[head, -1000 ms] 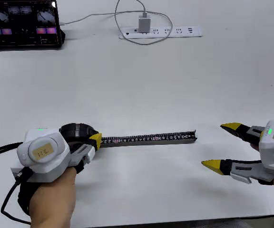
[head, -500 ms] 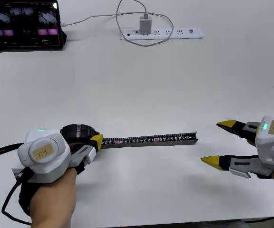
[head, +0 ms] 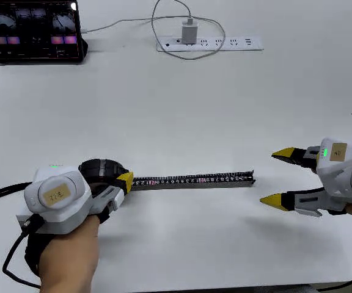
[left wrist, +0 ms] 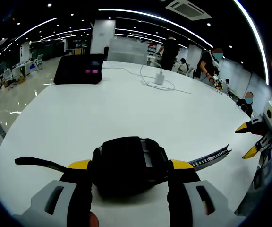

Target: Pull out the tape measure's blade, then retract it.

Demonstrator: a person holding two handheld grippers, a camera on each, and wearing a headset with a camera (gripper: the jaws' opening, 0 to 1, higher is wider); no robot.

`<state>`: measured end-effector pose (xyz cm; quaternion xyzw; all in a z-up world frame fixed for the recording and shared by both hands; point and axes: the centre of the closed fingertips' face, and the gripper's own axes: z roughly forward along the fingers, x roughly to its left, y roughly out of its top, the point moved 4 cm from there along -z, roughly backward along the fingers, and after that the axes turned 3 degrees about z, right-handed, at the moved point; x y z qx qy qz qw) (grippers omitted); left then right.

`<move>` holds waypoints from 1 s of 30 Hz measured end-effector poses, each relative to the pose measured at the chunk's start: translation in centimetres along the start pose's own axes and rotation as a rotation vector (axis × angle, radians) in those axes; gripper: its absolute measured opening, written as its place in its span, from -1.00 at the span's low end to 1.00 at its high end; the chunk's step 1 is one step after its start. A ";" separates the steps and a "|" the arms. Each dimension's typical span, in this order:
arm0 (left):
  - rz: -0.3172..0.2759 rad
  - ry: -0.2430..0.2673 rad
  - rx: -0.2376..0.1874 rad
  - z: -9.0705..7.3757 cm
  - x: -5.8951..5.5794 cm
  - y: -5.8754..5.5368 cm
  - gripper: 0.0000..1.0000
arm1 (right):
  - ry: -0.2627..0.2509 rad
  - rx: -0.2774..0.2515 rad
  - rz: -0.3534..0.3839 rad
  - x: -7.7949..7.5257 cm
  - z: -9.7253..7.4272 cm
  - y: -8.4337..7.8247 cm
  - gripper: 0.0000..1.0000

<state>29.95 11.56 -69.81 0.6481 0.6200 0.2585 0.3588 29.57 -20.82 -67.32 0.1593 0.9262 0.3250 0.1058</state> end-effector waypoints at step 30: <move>-0.001 -0.001 0.004 0.0 0.0 -0.1 0.21 | 0.173 0.127 -0.082 0.0 3.4 -0.4 -0.22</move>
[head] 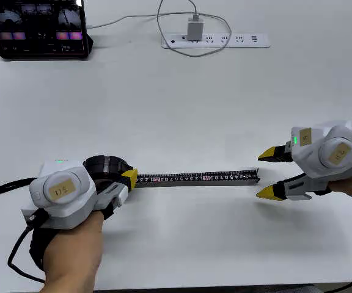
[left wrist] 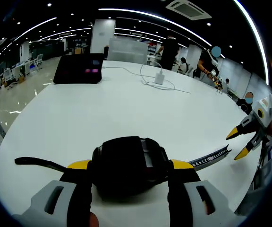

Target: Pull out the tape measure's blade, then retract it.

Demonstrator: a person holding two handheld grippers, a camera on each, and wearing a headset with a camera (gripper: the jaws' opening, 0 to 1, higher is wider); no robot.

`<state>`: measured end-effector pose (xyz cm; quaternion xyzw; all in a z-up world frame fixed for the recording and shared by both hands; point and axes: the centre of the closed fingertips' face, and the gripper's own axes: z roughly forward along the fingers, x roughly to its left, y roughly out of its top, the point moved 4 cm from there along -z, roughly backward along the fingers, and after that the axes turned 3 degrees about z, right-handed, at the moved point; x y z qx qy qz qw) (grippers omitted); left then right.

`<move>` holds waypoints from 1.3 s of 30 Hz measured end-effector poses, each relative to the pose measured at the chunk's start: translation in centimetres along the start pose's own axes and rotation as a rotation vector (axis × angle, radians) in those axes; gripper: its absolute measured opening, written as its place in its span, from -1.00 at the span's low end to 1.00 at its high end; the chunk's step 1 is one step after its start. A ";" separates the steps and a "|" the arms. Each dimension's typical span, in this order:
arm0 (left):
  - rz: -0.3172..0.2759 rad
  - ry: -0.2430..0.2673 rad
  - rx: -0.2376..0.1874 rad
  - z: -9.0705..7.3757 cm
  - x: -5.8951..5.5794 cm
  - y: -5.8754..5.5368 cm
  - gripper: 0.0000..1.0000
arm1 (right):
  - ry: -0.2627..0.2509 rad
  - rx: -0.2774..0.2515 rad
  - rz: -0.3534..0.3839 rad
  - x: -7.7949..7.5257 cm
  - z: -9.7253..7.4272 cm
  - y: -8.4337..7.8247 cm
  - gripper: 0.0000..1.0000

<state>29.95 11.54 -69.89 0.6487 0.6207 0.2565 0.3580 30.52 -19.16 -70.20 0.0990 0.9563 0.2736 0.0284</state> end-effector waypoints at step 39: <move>-0.004 -0.007 0.008 0.2 0.2 0.0 0.22 | 0.074 0.053 -0.065 -0.9 1.6 -0.2 -0.73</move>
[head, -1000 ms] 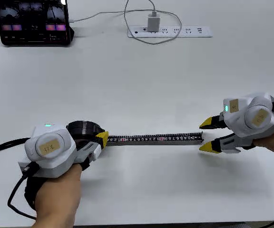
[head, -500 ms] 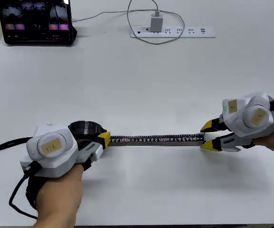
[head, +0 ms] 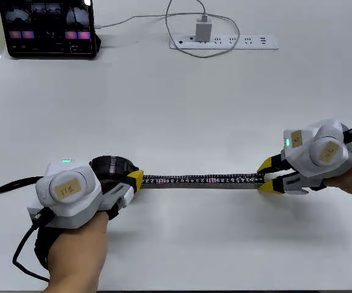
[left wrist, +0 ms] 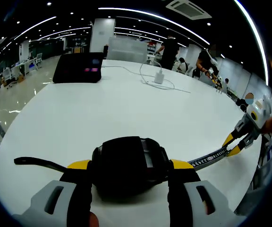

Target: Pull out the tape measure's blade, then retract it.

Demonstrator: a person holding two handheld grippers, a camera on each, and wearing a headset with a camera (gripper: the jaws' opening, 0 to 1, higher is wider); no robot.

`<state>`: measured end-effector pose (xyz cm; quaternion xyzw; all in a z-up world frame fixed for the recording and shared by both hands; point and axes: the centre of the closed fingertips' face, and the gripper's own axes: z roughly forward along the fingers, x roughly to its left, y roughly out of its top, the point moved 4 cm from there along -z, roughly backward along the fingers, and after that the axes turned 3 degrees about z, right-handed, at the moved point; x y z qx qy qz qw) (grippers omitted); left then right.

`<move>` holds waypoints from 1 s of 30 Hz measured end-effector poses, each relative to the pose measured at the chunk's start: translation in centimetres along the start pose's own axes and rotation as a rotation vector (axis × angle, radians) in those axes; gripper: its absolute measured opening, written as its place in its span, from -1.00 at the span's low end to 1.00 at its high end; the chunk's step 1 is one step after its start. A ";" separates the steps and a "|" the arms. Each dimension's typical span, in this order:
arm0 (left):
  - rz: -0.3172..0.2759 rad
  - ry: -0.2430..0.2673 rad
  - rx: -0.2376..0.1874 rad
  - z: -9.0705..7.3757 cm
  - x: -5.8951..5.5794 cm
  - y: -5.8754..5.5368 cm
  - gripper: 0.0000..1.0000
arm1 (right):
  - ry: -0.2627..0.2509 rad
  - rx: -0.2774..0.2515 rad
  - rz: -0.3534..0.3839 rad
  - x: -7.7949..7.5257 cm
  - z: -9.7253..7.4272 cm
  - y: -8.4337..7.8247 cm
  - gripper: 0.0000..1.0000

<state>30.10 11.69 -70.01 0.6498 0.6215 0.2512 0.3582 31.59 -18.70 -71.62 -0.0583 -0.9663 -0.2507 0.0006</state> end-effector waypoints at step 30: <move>-0.042 0.004 -0.007 -0.1 0.0 0.2 0.21 | -0.007 0.024 -0.029 0.0 0.0 -0.1 -0.78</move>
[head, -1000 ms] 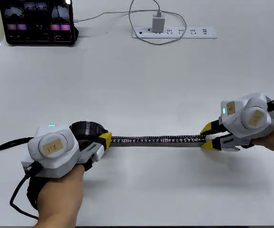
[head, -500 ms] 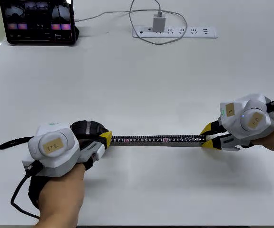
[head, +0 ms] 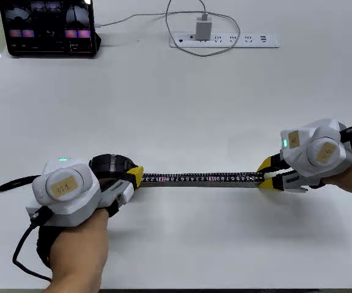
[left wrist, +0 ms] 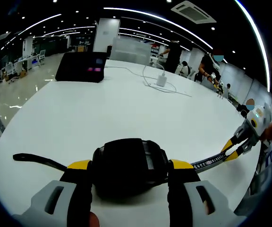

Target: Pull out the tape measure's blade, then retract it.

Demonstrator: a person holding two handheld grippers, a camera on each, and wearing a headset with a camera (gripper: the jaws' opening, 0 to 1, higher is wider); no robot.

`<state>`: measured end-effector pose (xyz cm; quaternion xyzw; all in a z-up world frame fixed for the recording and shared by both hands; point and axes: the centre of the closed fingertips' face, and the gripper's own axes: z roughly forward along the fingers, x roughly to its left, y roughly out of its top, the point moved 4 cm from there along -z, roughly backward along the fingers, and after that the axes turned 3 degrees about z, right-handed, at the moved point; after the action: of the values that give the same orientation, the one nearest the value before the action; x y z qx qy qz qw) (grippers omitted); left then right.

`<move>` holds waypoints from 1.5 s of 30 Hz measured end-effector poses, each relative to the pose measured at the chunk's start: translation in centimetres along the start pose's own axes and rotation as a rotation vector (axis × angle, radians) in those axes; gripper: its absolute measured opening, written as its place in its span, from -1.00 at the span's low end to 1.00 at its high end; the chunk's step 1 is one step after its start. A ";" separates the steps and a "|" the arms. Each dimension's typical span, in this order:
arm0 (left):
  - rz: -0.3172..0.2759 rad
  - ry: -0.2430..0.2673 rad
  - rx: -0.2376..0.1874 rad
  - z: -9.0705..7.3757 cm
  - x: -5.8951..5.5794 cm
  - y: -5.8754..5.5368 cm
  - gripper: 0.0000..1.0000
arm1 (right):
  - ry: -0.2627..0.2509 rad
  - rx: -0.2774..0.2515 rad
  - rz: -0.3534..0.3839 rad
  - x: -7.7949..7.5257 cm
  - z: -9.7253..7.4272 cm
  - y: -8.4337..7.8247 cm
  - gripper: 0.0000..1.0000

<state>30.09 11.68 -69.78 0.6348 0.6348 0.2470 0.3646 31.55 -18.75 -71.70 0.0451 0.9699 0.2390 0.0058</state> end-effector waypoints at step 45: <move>-0.005 -0.029 0.041 -0.1 0.1 0.1 0.14 | 0.018 -0.025 0.004 0.2 0.5 1.7 -0.80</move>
<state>30.06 11.84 -69.63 0.6442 0.6359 0.2237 0.3613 31.54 -16.96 -71.35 0.0448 0.9668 0.2514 -0.0026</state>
